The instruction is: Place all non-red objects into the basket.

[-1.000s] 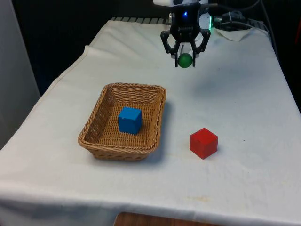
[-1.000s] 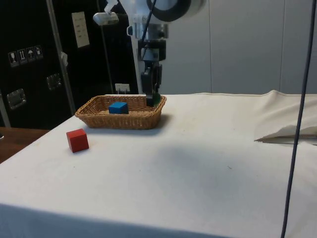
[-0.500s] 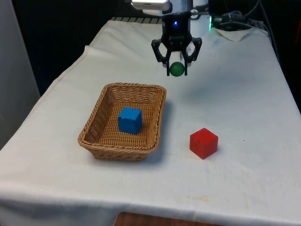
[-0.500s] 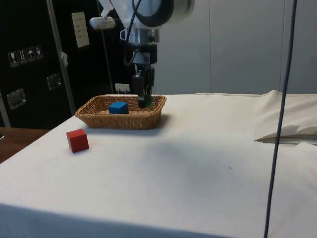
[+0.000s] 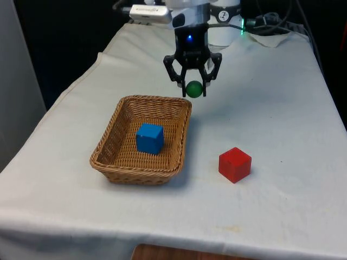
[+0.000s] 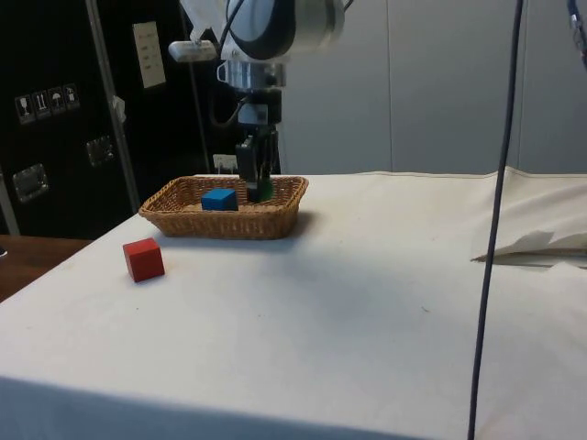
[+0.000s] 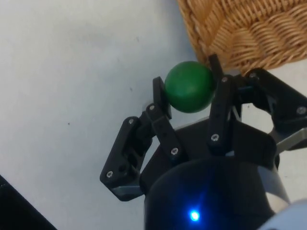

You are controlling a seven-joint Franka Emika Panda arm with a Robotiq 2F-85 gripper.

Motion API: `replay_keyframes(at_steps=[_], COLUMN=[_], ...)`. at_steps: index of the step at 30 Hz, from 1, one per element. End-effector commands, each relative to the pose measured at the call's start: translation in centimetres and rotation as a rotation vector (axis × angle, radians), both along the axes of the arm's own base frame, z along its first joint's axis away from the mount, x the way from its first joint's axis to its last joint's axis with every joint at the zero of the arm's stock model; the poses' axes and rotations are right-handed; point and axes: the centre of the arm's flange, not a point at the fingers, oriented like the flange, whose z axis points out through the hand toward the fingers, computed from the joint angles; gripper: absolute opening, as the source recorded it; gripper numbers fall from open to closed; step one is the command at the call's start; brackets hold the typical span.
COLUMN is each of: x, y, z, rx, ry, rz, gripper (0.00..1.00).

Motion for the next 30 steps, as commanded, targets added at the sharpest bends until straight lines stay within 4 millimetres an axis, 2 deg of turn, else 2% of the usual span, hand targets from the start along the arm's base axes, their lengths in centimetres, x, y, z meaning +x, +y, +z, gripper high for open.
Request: replay_keyframes(at_steps=[1, 13, 30], x=[0.1, 1.2, 2.0], y=[-0.2, -2.1, -5.4], z=[-0.1, -0.1, -1.4], rx=[0.009, -0.012, -0.029], ry=[0.003, 0.009, 0.020], rz=[0.000, -0.026, -0.076], gripper=[0.00, 0.00, 0.00])
